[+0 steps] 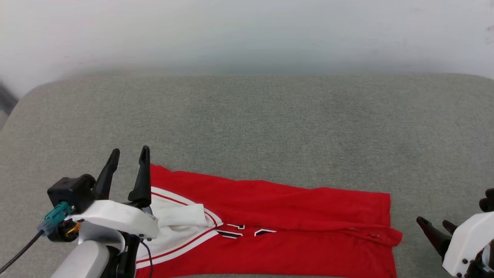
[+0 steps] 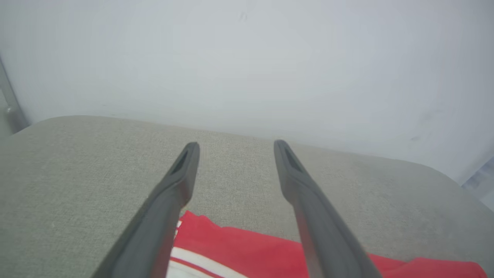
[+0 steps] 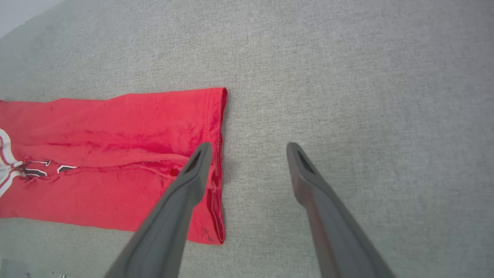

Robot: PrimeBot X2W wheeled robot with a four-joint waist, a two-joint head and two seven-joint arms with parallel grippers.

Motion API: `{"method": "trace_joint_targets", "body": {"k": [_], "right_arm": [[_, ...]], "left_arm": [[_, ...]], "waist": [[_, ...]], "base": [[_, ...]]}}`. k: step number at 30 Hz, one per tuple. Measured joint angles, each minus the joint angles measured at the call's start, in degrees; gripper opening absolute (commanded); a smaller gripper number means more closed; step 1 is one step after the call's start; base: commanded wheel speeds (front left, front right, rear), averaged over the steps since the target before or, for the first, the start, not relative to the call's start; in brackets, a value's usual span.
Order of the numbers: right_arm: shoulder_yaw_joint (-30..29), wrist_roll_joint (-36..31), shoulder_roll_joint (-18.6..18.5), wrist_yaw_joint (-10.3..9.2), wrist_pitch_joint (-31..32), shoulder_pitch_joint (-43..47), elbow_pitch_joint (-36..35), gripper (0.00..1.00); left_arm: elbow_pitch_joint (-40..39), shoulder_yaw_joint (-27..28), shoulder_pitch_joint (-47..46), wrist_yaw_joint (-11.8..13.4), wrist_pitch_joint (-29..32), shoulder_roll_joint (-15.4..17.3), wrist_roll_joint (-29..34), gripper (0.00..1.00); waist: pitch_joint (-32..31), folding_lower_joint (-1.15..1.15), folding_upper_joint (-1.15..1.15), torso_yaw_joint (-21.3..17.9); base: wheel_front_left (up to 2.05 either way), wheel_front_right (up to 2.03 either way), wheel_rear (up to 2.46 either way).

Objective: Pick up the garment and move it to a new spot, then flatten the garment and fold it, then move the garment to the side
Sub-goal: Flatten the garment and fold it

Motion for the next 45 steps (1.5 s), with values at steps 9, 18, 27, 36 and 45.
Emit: {"method": "trace_joint_targets", "body": {"k": [9, 18, 27, 36, 45], "right_arm": [[-0.8, -0.9, 2.0, 0.00, 5.2, -1.8, 2.5, 1.00], [2.0, 0.3, 2.7, -0.01, 5.1, -3.5, 10.1, 1.00], [5.5, 2.3, 1.5, -0.01, 3.3, -5.0, 12.8, 0.00], [6.6, 3.0, -1.4, 0.01, 1.7, -5.3, 12.4, 0.00], [-2.3, -0.8, -3.2, 0.01, 3.1, -4.8, 8.9, 0.00]], "left_arm": [[-4.5, 1.3, -2.6, 0.2, -2.0, -2.3, 9.4, 1.00], [-5.7, 0.3, -2.7, -0.9, -2.0, -3.8, 14.4, 1.00], [-4.3, -0.6, -1.9, -1.2, -2.0, -3.0, 15.5, 1.00], [-4.3, -0.7, 0.3, 0.1, -1.3, -2.2, 15.7, 1.00], [-5.4, -0.5, 1.7, 1.7, -0.1, -0.6, 16.2, 1.00]], "waist": [[3.0, 0.00, 0.00, 4.0], [5.7, 0.01, 0.00, 7.0], [4.9, 0.01, 0.00, 6.4], [1.3, 0.01, 0.00, 4.9], [-0.3, 0.00, 0.00, 2.4]], "base": [[0.00, 0.00, 0.00], [0.00, 0.00, 0.00], [0.00, 0.00, 0.00], [0.00, 0.00, 0.00], [0.00, 0.00, 0.00]]}}
